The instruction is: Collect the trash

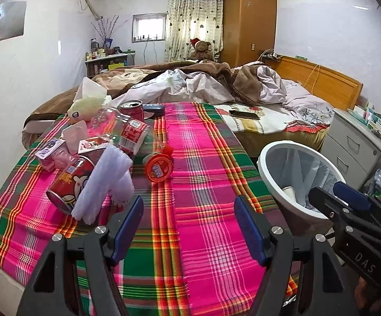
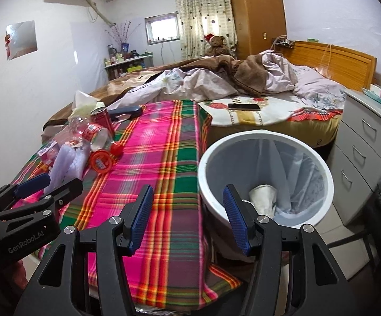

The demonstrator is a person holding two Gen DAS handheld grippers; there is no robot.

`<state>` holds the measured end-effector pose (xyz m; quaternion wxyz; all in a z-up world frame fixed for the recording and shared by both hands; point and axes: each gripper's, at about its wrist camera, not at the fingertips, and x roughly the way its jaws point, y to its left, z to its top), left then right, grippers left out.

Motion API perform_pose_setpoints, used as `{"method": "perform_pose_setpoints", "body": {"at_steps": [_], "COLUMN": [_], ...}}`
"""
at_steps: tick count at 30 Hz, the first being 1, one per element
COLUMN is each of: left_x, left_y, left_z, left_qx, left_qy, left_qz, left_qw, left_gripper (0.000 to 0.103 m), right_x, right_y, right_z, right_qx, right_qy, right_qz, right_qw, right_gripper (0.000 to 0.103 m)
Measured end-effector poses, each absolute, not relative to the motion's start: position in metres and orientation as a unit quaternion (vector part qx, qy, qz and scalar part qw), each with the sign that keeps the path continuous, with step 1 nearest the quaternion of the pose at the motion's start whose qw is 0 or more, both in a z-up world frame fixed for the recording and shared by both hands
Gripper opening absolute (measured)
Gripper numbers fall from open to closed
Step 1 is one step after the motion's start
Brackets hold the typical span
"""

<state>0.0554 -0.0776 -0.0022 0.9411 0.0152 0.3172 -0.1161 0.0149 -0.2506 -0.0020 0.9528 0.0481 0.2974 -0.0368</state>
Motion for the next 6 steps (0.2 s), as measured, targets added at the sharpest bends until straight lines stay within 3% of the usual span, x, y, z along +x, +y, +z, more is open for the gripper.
{"method": "perform_pose_setpoints", "body": {"at_steps": [6], "left_x": [0.0534], "left_y": [-0.0692], "left_z": [-0.0018], "left_qx": [0.013], "left_qy": [0.317], "left_qz": [-0.110], "left_qw": [0.942], "left_gripper": [0.073], "right_x": [0.0155], "right_y": [-0.2416], "right_z": [-0.0017], "right_qx": [0.045], "right_qy": [0.298], "right_qz": [-0.034], "right_qw": [0.953], "right_gripper": [0.056]}}
